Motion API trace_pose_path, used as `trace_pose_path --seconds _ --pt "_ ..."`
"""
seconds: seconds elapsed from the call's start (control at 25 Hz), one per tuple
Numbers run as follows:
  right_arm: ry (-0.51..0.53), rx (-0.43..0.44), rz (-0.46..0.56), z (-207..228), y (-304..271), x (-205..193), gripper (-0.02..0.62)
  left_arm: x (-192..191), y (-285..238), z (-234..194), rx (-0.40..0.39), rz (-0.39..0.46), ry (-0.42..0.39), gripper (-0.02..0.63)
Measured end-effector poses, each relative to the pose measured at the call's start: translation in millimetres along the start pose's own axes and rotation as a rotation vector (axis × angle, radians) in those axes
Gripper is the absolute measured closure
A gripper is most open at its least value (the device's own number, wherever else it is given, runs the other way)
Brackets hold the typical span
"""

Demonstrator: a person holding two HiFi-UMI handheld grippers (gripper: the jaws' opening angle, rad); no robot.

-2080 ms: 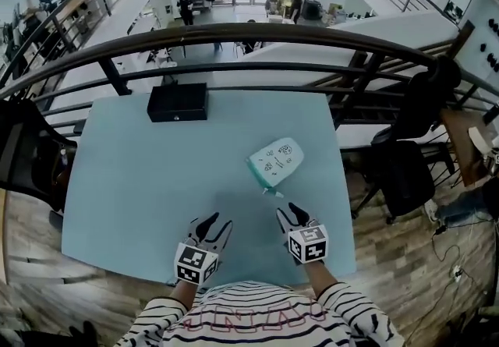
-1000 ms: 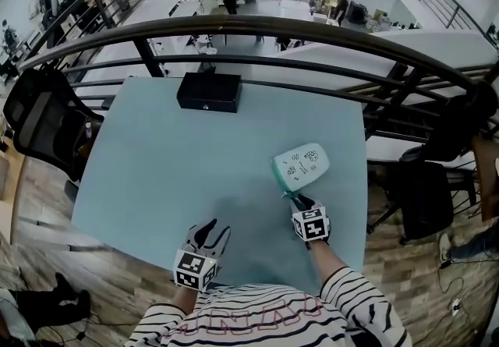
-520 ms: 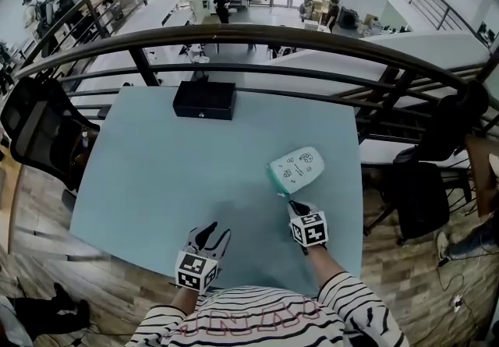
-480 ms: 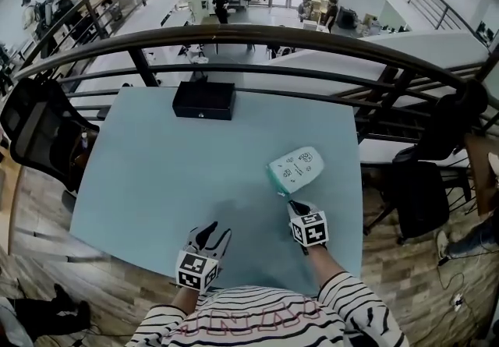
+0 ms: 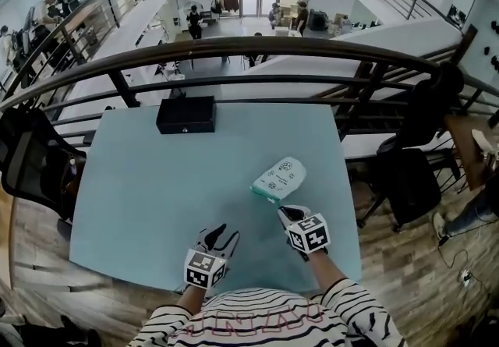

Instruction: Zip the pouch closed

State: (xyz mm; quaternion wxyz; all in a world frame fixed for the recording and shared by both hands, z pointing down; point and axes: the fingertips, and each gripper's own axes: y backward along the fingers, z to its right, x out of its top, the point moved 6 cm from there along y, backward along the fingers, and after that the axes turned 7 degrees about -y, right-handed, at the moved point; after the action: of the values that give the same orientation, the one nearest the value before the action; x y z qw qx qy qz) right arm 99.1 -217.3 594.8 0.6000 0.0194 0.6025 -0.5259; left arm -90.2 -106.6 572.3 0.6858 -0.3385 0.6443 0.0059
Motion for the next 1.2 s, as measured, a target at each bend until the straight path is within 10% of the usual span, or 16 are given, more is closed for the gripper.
trace_pose_path --seconds 1.2 --pt "-0.086 0.278 0.12 -85 82 -5 0.558 41 -37 42 -0.635 0.175 0.031 0.328"
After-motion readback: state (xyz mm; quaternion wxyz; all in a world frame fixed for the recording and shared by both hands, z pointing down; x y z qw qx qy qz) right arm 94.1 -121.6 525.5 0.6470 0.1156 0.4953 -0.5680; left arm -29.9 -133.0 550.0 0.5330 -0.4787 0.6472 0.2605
